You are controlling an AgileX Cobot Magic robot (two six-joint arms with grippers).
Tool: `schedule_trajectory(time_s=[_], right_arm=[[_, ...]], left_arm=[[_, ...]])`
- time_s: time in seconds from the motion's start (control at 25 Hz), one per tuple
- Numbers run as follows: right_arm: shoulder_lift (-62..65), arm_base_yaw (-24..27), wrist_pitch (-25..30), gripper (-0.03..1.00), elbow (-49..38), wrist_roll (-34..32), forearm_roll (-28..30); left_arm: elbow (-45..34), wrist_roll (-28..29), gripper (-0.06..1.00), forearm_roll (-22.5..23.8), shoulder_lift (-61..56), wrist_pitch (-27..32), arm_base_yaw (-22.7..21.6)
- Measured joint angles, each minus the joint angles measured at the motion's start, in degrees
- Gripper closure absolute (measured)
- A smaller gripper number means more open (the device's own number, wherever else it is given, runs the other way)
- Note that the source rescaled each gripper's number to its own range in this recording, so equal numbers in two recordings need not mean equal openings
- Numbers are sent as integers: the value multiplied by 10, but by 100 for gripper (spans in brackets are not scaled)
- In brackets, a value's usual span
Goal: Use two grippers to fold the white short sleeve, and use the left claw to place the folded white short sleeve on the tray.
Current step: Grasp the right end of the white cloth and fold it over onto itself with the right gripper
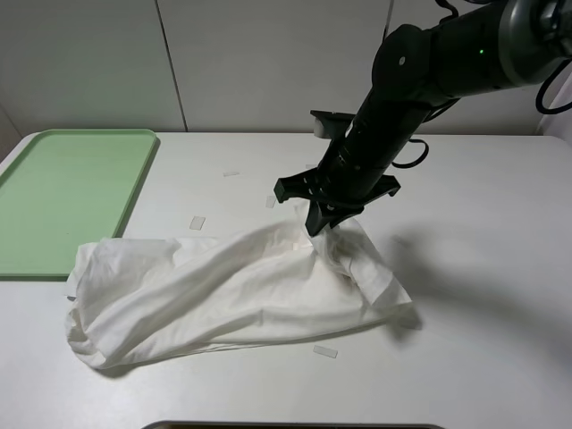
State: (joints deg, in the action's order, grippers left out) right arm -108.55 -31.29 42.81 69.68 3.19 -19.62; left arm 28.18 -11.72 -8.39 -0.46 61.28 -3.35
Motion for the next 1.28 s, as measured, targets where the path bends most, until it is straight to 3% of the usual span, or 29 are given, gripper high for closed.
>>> schedule_trajectory(time_s=[0.56,1.28], right_arm=[[-48,-2,-80,87,-2,0,-80],[-48,-55,-110,87,-2,0,-113]], left_arm=[[0,0,-5,8,0,0,0],[0,0,-5,19,0,0,0]])
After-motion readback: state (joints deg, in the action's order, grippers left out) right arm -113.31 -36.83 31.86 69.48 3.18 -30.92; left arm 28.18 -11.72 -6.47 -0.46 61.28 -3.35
